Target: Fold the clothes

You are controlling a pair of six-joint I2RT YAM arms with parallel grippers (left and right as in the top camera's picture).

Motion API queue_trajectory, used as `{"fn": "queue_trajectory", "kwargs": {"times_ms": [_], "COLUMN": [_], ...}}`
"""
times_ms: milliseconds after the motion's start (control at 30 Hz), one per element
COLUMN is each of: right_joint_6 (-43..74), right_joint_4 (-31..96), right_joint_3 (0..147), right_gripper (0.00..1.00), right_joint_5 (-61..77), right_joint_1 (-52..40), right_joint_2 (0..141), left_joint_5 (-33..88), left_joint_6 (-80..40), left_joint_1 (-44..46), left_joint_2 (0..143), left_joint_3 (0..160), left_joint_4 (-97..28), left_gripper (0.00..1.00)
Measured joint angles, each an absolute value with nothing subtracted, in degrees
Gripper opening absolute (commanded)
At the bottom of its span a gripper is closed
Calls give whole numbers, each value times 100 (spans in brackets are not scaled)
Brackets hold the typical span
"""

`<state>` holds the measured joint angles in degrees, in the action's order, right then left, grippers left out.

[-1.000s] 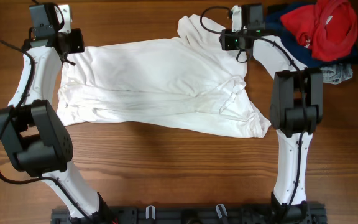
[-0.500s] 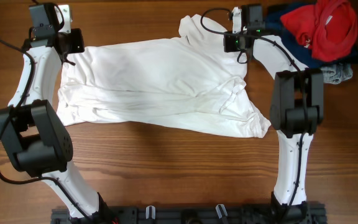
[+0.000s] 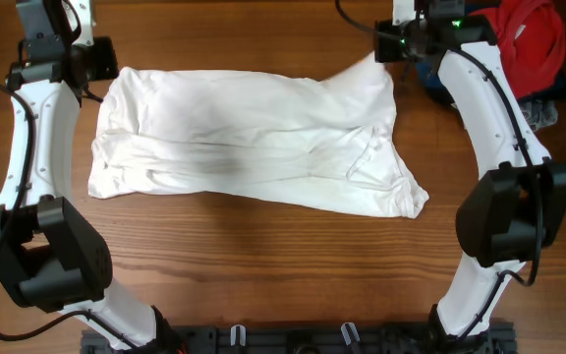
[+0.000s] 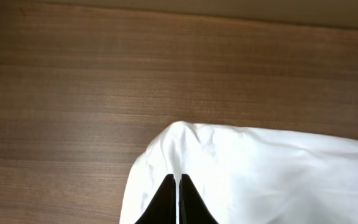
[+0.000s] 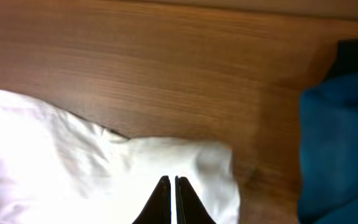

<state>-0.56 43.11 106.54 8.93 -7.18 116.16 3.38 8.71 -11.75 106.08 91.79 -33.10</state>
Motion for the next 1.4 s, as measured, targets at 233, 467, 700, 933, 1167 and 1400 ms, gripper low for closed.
{"fn": "queue_trajectory", "kwargs": {"times_ms": [233,467,700,933,1167,1400], "right_joint_6": [-75,-78,-78,-78,-89,-99], "right_joint_4": [4250,4250,4250,4244,4246,4250], "right_joint_3": [10654,10654,10654,10654,10654,10654], "right_gripper": [4,6,6,7,12,13], "right_joint_5": [923,941,941,939,939,939], "right_joint_1": [-718,-718,-718,-718,-718,-718], "right_joint_2": [11618,11618,11618,11618,11618,11618], "left_joint_5": [851,1105,1197,1238,1175,777], "left_joint_6": [873,941,1090,1166,1155,1155], "left_joint_1": [-1175,-1175,-1175,-1175,-1175,-1175], "left_joint_2": [11006,12357,12890,12997,12999,13115], "left_joint_3": [9181,9181,9181,9181,9181,9181], "left_joint_4": [-2508,-1844,-1527,-1339,-1341,-1343], "left_gripper": [86,95,76,28,45,31]}}
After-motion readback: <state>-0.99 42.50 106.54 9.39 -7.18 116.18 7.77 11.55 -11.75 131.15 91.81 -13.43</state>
